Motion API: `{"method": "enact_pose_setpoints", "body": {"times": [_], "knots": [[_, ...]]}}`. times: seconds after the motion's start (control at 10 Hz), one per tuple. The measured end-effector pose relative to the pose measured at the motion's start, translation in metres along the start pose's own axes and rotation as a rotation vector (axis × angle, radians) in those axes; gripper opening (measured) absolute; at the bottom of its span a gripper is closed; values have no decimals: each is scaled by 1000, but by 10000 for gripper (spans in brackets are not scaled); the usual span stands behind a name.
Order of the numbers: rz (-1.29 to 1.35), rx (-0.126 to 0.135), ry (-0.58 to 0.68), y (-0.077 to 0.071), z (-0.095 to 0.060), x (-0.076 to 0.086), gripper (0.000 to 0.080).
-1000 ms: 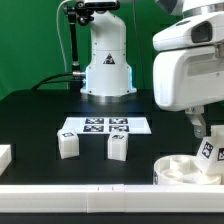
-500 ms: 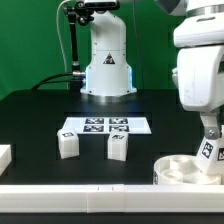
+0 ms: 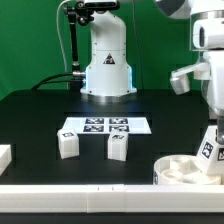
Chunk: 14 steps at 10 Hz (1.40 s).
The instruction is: Assemble stool
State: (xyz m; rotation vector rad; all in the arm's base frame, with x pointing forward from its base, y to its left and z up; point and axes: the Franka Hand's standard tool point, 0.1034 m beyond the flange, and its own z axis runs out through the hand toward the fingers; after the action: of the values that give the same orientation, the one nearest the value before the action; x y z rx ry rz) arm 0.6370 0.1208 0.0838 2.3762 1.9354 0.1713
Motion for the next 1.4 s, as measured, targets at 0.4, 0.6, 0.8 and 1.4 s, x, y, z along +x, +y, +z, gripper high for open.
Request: {"method": "enact_pose_setpoints", "body": {"times": [0.4, 0.6, 0.8, 1.4], "knots": [[-323, 4, -51, 2, 6, -7, 649], [-329, 6, -55, 2, 7, -9, 385], [-327, 8, -56, 2, 8, -10, 338], [-47, 34, -64, -1, 9, -16, 340]]}}
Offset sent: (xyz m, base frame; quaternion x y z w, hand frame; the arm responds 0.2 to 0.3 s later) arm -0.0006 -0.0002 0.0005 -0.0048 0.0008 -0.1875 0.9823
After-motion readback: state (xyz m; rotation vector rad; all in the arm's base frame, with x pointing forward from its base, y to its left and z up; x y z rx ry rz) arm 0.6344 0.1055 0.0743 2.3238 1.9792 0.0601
